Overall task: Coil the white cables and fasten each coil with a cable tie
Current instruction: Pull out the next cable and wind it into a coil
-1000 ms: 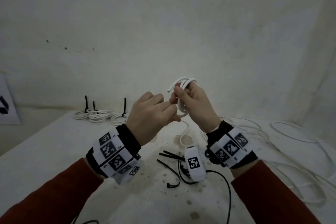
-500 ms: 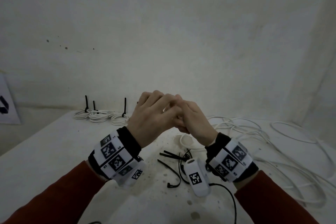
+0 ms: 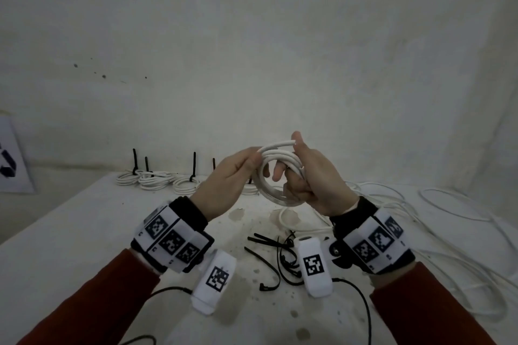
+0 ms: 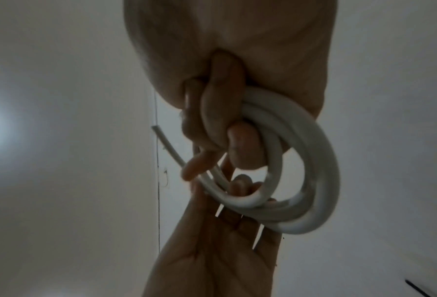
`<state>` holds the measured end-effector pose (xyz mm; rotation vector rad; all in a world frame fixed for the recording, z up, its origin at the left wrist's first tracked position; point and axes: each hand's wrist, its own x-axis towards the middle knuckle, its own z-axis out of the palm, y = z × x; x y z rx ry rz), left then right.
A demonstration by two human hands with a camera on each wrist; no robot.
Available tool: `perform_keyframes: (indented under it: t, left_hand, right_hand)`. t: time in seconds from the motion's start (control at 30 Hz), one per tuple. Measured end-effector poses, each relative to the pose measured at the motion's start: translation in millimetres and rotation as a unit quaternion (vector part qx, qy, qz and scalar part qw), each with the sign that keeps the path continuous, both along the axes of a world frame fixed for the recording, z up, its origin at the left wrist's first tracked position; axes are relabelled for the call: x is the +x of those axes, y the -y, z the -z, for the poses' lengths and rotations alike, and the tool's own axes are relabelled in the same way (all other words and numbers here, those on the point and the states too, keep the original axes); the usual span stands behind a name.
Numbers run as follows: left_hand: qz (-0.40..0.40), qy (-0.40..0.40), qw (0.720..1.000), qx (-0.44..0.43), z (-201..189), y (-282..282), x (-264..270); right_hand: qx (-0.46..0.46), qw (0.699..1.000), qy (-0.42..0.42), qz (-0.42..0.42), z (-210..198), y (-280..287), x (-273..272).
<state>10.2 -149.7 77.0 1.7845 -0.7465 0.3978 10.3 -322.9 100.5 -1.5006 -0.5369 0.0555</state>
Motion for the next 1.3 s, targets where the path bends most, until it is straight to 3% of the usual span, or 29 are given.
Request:
perform_keyframes:
  t: [0.13, 0.27, 0.4, 0.5, 0.7, 0.8, 0.87, 1.0, 1.3]
  left_hand:
    - [0.038, -0.116, 0.988, -0.099, 4, 12, 1]
    - [0.159, -0.251, 0.933, -0.204, 5, 20, -5]
    - [0.170, -0.317, 0.903, -0.233, 8, 26, -8]
    - [0.183, -0.347, 0.871, -0.296, 12, 29, -6]
    - [0.176, -0.304, 0.834, -0.427, 6, 24, 0]
    - [0.166, -0.267, 0.825, -0.470, 0, 18, 4]
    - [0.160, -0.248, 0.821, -0.489, -5, 15, 6]
    - [0.162, -0.231, 0.814, -0.508, -9, 11, 8]
    - [0.199, -0.261, 0.854, -0.404, -6, 23, -5]
  right_hand:
    - [0.071, 0.985, 0.007, 0.156, 0, -5, 2]
    - [0.068, 0.970, 0.023, 0.233, 3, -5, 8]
    - [0.049, 0.971, 0.007, 0.235, 4, -7, 11]
    - [0.102, 0.973, -0.020, 0.206, 4, -3, 12]
    - [0.217, 0.953, -0.102, 0.186, 11, 7, 10]
    - [0.232, 0.950, -0.088, 0.189, 25, 8, 5]
    - [0.259, 0.953, -0.082, 0.132, 32, 9, 1]
    - [0.271, 0.960, 0.010, 0.069, 42, 6, -8]
    - [0.298, 0.927, 0.058, 0.222, 32, 2, 3]
